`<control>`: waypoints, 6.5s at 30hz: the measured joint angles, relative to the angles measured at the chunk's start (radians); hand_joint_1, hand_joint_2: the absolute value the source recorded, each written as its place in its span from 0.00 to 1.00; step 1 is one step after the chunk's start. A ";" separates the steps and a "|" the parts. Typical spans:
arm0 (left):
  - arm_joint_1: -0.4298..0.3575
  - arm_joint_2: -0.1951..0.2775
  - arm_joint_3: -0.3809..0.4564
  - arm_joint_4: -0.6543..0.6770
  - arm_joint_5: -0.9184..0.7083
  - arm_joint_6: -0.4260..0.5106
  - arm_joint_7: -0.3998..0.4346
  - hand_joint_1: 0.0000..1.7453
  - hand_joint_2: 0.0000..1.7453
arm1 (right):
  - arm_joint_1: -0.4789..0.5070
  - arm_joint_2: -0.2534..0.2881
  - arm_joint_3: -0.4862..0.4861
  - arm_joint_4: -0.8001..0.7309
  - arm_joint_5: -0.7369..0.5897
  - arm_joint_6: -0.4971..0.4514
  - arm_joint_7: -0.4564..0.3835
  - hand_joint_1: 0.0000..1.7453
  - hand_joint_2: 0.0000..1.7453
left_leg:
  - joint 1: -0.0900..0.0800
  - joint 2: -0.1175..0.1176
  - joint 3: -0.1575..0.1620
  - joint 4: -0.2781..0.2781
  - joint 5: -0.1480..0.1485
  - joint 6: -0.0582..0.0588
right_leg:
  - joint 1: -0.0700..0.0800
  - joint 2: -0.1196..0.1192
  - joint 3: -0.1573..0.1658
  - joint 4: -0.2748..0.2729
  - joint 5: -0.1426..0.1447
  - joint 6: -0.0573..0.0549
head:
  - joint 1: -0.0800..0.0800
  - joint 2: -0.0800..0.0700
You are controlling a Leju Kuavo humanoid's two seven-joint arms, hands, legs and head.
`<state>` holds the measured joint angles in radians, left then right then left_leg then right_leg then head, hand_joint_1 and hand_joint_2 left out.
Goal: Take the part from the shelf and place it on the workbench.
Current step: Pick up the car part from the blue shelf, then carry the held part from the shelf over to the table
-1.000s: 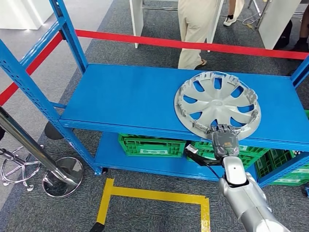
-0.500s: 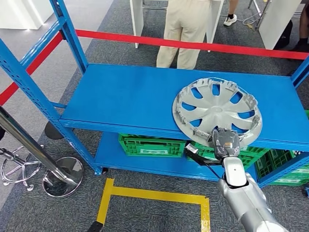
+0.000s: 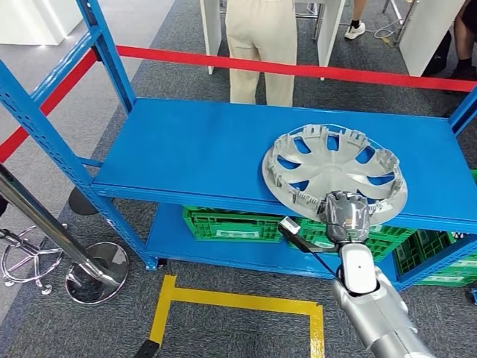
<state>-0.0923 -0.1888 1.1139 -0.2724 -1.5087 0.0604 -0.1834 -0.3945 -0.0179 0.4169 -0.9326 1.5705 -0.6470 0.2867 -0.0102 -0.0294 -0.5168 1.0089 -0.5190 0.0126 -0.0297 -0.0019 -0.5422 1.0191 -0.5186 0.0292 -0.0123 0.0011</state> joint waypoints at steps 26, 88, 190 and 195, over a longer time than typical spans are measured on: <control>-0.018 0.000 -0.002 0.000 -0.018 0.005 0.012 0.00 0.00 | 0.103 -0.288 0.117 -0.701 0.000 -0.017 -0.201 1.00 1.00 | 0.000 -0.001 -0.003 0.001 0.000 0.000 | 0.000 -0.002 -0.001 0.000 0.000 0.001 | 0.000 0.000; -0.035 0.012 -0.003 0.000 0.025 -0.005 0.019 0.00 0.00 | 0.472 0.337 -0.482 -1.084 0.000 -0.042 -0.864 1.00 1.00 | 0.017 0.018 -0.107 0.271 -0.125 -0.019 | 0.007 -0.006 -0.068 0.038 0.028 -0.026 | -0.011 0.000; -0.049 0.054 0.021 0.000 0.061 -0.059 0.065 0.00 0.00 | 0.526 0.218 -0.390 -1.129 0.000 -0.042 -0.651 1.00 1.00 | 0.000 0.029 0.073 -0.041 -0.023 0.009 | 0.015 -0.007 -0.131 -0.011 0.142 0.000 | -0.012 0.000; -0.042 0.054 0.021 0.000 0.061 -0.060 0.065 0.00 0.00 | 0.532 0.220 -0.390 -1.128 0.000 -0.042 -0.660 1.00 1.00 | -0.003 0.036 -0.007 -0.039 0.047 0.033 | 0.015 -0.002 -0.178 0.220 -0.076 0.010 | 0.000 0.000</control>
<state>-0.1346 -0.1346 1.1350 -0.2720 -1.4479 0.0002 -0.1180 0.1378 0.2026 0.0267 -2.0608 1.5705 -0.6893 -0.3730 -0.0131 0.0062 -0.5239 0.9700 -0.4719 0.0460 -0.0144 -0.0038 -0.7199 1.2394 -0.5947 0.0387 -0.0124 0.0011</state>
